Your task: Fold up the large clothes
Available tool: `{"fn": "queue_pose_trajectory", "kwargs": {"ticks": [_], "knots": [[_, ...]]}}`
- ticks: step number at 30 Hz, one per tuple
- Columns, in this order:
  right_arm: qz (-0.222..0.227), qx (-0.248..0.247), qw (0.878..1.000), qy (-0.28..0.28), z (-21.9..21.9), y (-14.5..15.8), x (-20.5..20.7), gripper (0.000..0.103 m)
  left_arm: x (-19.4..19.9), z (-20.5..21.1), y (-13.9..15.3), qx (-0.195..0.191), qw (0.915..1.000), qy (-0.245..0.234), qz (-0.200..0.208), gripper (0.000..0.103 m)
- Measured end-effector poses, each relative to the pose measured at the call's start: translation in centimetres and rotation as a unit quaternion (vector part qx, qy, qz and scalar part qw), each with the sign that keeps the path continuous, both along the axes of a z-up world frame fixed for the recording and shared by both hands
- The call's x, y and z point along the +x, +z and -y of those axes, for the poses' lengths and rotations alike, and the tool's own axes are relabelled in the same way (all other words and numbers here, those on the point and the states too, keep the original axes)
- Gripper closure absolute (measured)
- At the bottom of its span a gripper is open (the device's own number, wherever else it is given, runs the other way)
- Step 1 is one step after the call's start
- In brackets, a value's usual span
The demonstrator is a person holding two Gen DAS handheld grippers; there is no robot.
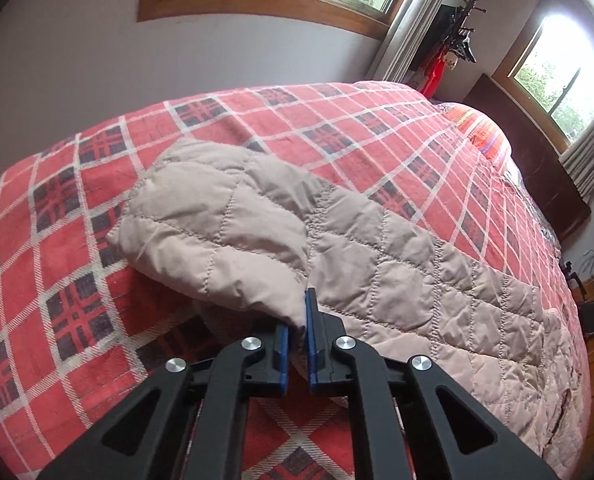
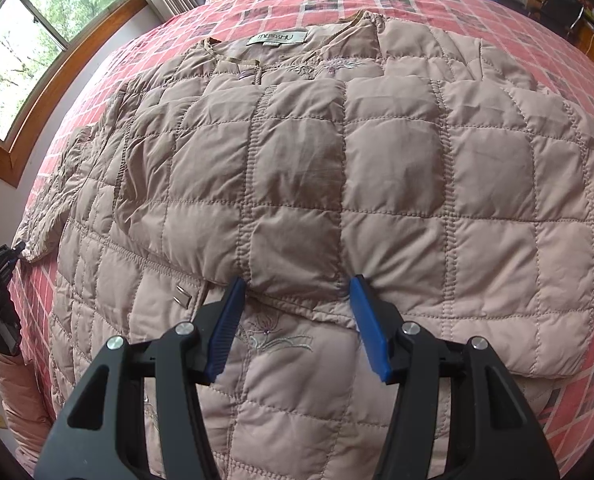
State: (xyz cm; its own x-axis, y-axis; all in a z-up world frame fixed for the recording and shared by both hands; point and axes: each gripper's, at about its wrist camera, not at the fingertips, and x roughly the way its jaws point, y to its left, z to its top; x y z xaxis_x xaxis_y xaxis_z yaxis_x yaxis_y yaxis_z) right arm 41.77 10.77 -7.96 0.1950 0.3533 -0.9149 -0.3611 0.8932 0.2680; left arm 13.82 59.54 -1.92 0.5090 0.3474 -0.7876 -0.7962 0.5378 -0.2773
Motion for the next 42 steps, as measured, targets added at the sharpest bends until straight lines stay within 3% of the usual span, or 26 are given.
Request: {"fn": "queue_pose_trajectory", "kwargs": {"ticks": [10, 20, 26, 34, 42], "knots": [[0.001, 0.004, 1.000, -0.001, 0.2, 0.1, -0.2, 0.048, 1.0, 6.7, 6.3, 0.060, 0.9941, -0.070, 0.057, 0.098], [-0.005, 0.020, 1.000, -0.004, 0.7, 0.3, -0.2, 0.048, 6.0, 17.9, 9.9, 0.103, 0.9691, -0.201, 0.098, 0.098], [-0.003, 0.021, 1.000, 0.000, 0.9, 0.4, -0.4, 0.048, 9.2, 24.1, 8.8, 0.106, 0.9549, -0.263, 0.087, 0.098], [-0.004, 0.029, 1.000, 0.001, 1.1, 0.4, -0.5, 0.048, 13.2, 31.0, 5.1, 0.097, 0.9355, -0.335, 0.055, 0.098], [-0.003, 0.029, 1.000, 0.002, 1.2, 0.4, -0.6, 0.048, 16.0, 33.2, 0.2, 0.065, 0.9258, -0.372, -0.005, 0.098]]}}
